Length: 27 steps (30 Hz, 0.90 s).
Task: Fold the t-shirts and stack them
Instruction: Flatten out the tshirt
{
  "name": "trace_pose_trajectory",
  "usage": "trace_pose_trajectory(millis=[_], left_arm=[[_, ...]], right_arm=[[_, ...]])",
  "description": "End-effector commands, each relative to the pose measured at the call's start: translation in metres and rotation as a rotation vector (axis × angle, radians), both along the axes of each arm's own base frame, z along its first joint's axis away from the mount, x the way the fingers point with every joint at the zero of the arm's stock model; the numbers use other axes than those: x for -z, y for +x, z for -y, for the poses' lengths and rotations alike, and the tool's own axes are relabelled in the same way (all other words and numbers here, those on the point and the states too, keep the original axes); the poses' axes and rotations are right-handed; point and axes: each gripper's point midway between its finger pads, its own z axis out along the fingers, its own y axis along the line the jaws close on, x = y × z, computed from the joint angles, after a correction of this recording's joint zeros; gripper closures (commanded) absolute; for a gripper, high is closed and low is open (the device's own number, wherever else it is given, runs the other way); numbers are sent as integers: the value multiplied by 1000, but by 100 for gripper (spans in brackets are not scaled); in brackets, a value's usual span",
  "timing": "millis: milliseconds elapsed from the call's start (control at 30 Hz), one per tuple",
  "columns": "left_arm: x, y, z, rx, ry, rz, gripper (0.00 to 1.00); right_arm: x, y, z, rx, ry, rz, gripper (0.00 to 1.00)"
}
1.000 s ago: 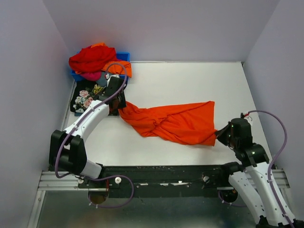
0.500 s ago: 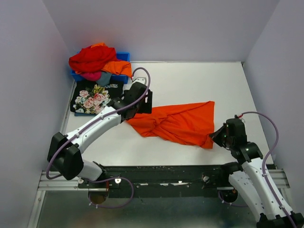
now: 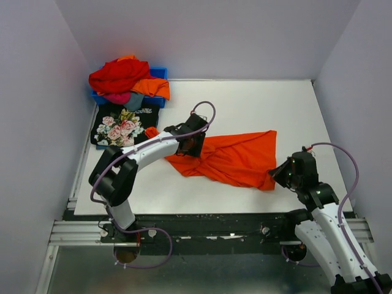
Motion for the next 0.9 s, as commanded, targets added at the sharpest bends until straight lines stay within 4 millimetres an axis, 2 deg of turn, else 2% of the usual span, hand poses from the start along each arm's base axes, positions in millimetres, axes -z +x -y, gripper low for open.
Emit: trace_pose_trajectory(millis=[0, 67, 133, 333, 533, 867], left_arm=[[-1, 5, 23, 57, -50, -16, 61], [-2, 3, 24, 55, -61, -22, 83], [-9, 1, 22, 47, -73, -13, 100], [-35, -16, 9, 6, -136, 29, 100], [-55, -34, -23, -85, -170, 114, 100], [-96, -50, -77, -281, -229, 275, 100]], right_arm=[[1, 2, -3, -19, 7, 6, 99], [1, 3, -3, -19, 5, 6, 99], [0, 4, -3, -24, 1, 8, 99], [-4, 12, -5, -43, -7, 26, 99], [-5, 18, -5, -60, -37, 4, 99], [-5, 16, 2, -36, -58, 25, 99]])
